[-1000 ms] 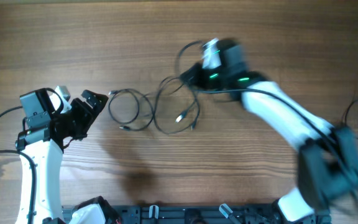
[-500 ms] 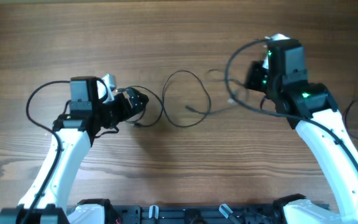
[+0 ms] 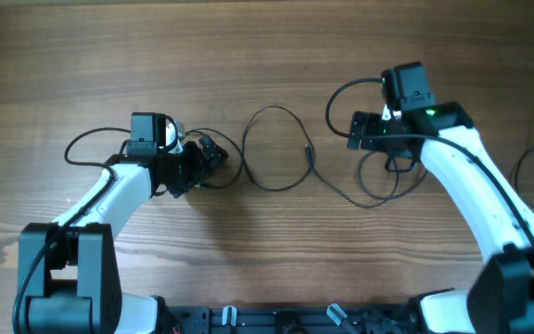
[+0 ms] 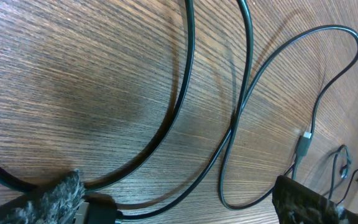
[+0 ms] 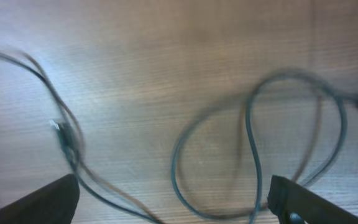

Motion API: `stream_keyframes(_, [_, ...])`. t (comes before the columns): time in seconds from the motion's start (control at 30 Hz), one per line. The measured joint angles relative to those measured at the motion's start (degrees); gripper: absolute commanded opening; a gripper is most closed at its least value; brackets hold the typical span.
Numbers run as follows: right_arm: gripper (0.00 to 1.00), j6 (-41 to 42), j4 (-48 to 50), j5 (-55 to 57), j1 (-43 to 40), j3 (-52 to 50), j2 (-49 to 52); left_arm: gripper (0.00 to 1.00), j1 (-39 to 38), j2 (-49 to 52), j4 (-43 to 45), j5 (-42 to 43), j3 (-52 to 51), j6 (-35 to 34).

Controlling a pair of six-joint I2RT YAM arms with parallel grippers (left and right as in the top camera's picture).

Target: Untangle cables

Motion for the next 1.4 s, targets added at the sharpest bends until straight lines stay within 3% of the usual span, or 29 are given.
stream_keyframes(0.23, [1.0,8.52,-10.01,1.11,0.0,-0.04,11.08,1.0,0.0,0.11,0.02,-0.02,0.11,-0.17])
stream_keyframes(0.47, [0.99,9.62,-9.46,1.66,0.0,-0.74,14.71,1.0,-0.02,0.11,0.15,-0.76,0.11,-0.39])
stream_keyframes(0.5, [0.9,8.44,-7.41,1.79,0.0,-2.82,14.78,1.0,-0.02,0.22,-0.13,-1.38,0.09,-0.57])
stream_keyframes(0.53, [0.68,7.96,-4.9,1.16,-0.04,-4.61,14.75,1.0,0.0,0.42,-0.04,-1.53,0.11,-0.63])
stream_keyframes(0.57, [0.31,6.95,-1.81,0.42,-0.07,-5.84,14.03,1.0,-0.02,0.42,-0.04,-1.64,0.11,-0.76])
stream_keyframes(0.6, [0.04,5.38,1.66,-1.14,-0.07,-7.32,13.27,1.0,0.0,0.42,-0.09,-1.79,0.15,-0.81])
stream_keyframes(0.73, [0.04,-0.22,6.71,-3.04,-0.5,-8.74,12.22,1.0,-0.02,0.42,-0.02,-1.79,0.15,-0.83])
stream_keyframes(0.83, [0.04,-1.97,4.72,-7.76,-2.1,-5.29,13.22,1.0,-0.02,0.42,-0.02,-1.92,0.15,-0.96])
stream_keyframes(0.93, [0.04,-4.13,-0.33,-12.26,-6.23,4.59,13.09,1.0,-0.02,0.44,0.0,-1.95,0.2,-1.27])
stream_keyframes(1.03, [0.04,-9.62,-4.17,-24.24,-12.37,16.24,10.34,1.0,0.0,0.44,0.13,-1.97,0.2,-2.62])
stream_keyframes(1.1, [0.04,-13.05,-2.1,-35.36,-16.65,21.62,6.67,1.0,0.0,0.44,0.15,-1.99,0.2,-2.95])
stream_keyframes(1.17, [0.04,-14.38,2.6,-37.99,-19.58,23.02,4.07,1.0,0.0,0.44,0.15,-1.99,0.2,-3.17])
stream_keyframes(1.23, [0.04,-14.93,7.72,-33.2,-21.99,23.47,3.32,1.0,0.0,0.44,0.15,-2.01,0.2,-3.39])
stream_keyframes(1.4, [0.05,-18.38,27.26,-3.82,-25.99,22.93,9.55,1.0,0.0,0.46,0.15,-1.97,0.22,-3.61])
